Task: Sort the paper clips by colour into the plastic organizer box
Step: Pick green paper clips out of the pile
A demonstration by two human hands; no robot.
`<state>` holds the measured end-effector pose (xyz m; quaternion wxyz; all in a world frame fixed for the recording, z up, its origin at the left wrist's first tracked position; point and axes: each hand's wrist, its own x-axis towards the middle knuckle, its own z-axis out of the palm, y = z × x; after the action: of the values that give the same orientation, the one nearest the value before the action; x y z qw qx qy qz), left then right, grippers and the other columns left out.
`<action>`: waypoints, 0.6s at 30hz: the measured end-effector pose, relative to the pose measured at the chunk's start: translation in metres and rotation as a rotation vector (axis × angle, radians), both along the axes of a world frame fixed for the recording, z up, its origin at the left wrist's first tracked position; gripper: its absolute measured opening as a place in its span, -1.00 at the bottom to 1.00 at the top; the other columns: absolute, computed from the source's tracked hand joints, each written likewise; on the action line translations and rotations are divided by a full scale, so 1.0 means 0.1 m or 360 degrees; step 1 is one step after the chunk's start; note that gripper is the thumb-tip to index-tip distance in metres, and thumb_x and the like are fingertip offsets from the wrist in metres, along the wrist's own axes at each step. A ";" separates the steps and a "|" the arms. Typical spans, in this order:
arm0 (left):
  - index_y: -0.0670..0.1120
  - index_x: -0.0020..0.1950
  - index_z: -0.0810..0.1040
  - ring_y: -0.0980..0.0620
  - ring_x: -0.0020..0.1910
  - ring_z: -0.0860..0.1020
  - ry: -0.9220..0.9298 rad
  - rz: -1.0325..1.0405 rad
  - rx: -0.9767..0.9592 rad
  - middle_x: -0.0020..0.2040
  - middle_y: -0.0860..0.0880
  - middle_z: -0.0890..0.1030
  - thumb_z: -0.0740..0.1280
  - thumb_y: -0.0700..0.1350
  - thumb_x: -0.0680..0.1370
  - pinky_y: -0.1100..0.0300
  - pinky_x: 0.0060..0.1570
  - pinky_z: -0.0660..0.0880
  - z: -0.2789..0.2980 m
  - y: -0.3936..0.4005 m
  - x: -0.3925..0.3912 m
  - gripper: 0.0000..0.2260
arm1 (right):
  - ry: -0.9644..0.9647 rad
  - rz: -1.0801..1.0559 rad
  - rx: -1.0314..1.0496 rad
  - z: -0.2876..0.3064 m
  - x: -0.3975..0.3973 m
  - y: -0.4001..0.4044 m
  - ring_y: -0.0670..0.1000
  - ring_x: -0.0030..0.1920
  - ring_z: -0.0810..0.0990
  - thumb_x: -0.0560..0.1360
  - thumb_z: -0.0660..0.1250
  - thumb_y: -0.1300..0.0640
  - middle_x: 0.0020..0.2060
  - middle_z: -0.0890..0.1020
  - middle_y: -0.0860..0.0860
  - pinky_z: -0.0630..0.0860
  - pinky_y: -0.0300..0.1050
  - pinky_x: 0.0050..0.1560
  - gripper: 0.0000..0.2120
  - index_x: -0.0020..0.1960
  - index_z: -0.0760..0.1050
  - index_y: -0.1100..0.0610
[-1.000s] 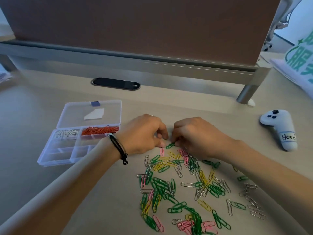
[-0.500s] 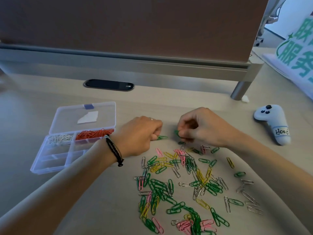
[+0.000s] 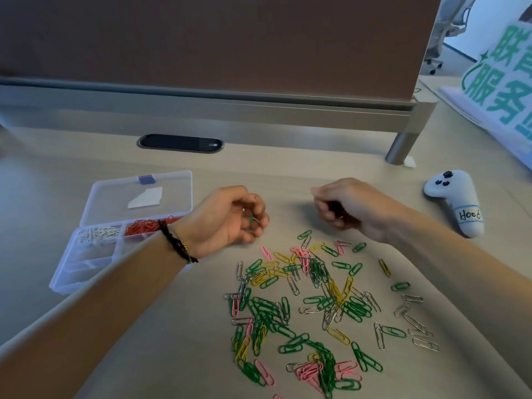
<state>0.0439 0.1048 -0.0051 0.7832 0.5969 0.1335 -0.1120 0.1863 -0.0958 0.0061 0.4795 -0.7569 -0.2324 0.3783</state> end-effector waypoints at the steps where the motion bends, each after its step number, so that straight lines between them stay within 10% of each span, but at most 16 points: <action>1: -0.10 -0.32 0.35 -0.02 -0.37 0.41 0.0021 0.0005 0.0059 -0.28 -0.14 0.47 0.12 -0.12 0.55 0.22 -0.43 0.30 0.00 -0.02 0.02 -0.76 | -0.0373 0.0135 -0.0079 0.01 -0.01 0.01 -0.08 -0.45 0.35 0.60 0.29 0.13 -0.47 0.47 -0.08 0.26 -0.25 -0.42 -0.70 -0.30 0.52 0.15; 7: -0.08 -0.33 0.53 0.11 -0.54 0.27 -0.0111 -0.0093 0.1008 -0.51 0.05 0.34 0.30 -0.15 0.58 0.28 -0.52 0.20 0.02 -0.26 0.03 -0.73 | -0.1771 0.0801 -0.0625 0.10 -0.09 0.12 -0.13 -0.25 0.41 0.45 0.46 0.02 -0.38 0.44 -0.17 0.32 -0.12 -0.22 -0.95 -0.09 0.66 -0.10; 12: -0.01 -0.10 0.63 0.07 -0.52 0.31 -0.0536 -0.0185 0.1465 -0.52 0.04 0.36 0.38 -0.14 0.55 0.05 -0.34 0.51 0.02 -0.44 -0.02 -0.94 | -0.2064 0.0948 -0.0740 0.13 -0.14 0.10 0.06 -0.01 0.57 0.51 0.37 0.06 -0.27 0.49 -0.11 0.35 -0.12 -0.14 -0.91 -0.02 0.63 -0.09; 18: 0.13 -0.01 0.61 0.16 -0.46 0.40 -0.0731 -0.0296 0.2205 -0.48 0.06 0.43 0.34 -0.02 0.55 0.10 -0.32 0.44 0.00 -0.64 0.15 -0.93 | -0.2459 0.1077 -0.1041 0.18 -0.12 -0.06 0.18 -0.17 0.57 0.50 0.27 0.13 -0.17 0.62 0.08 0.40 -0.06 -0.24 -0.93 -0.16 0.49 0.05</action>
<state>0.0586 0.0406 -0.0055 0.2219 0.9722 -0.0451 0.0600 0.1742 -0.1013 0.0239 -0.1859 -0.7897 -0.5807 -0.0675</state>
